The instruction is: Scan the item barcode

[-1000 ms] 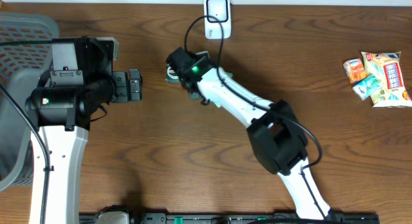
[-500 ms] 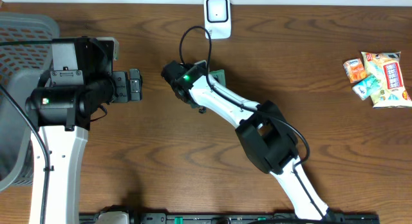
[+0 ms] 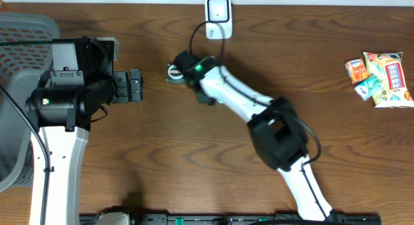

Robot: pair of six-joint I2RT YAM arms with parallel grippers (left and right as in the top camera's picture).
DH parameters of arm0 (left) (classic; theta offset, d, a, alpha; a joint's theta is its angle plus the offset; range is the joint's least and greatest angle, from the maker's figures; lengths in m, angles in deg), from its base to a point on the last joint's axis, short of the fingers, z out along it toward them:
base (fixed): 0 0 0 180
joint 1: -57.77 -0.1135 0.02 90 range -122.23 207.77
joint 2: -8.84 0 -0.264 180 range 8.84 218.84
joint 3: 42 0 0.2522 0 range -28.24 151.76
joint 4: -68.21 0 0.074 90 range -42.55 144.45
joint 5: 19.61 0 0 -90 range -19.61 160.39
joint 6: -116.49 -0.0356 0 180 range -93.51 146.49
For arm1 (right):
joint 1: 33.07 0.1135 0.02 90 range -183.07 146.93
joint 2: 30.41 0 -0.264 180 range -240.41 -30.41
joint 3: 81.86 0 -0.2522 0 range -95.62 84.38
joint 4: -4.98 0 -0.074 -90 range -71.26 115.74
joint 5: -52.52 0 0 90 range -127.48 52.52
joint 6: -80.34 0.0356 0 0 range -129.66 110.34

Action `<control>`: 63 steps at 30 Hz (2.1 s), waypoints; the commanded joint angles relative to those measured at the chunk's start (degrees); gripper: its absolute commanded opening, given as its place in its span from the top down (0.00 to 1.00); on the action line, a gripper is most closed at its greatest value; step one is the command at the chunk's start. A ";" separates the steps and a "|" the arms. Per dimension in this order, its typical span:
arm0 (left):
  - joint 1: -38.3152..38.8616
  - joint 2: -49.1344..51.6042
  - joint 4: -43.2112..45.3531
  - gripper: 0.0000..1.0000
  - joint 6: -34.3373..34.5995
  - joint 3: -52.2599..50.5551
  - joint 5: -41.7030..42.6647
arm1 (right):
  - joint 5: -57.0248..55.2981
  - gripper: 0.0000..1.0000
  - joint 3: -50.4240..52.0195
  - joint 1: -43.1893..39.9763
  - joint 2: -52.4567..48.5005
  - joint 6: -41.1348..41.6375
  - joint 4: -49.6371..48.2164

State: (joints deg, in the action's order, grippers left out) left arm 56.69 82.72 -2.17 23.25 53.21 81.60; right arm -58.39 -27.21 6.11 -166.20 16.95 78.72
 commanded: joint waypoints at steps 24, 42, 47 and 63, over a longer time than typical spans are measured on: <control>-0.31 0.17 -0.13 0.02 -0.59 0.42 -0.35 | 88.13 0.91 23.52 -28.22 8.15 -19.17 -15.37; -0.31 0.17 -0.13 0.02 -0.59 0.42 -0.35 | 62.64 0.35 20.85 -36.61 14.16 -16.48 -11.34; -0.31 0.17 -0.13 0.02 -0.59 0.42 -0.35 | 62.51 0.27 20.83 -34.75 16.44 -19.85 -14.69; -0.31 0.17 -0.13 0.02 -0.59 0.42 -0.35 | 54.86 0.15 22.23 -23.65 10.29 -19.80 -23.65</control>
State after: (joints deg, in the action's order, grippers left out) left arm 56.69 82.72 -2.17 23.25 53.21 81.62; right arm -2.08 -5.44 -17.80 -154.33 -2.39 55.53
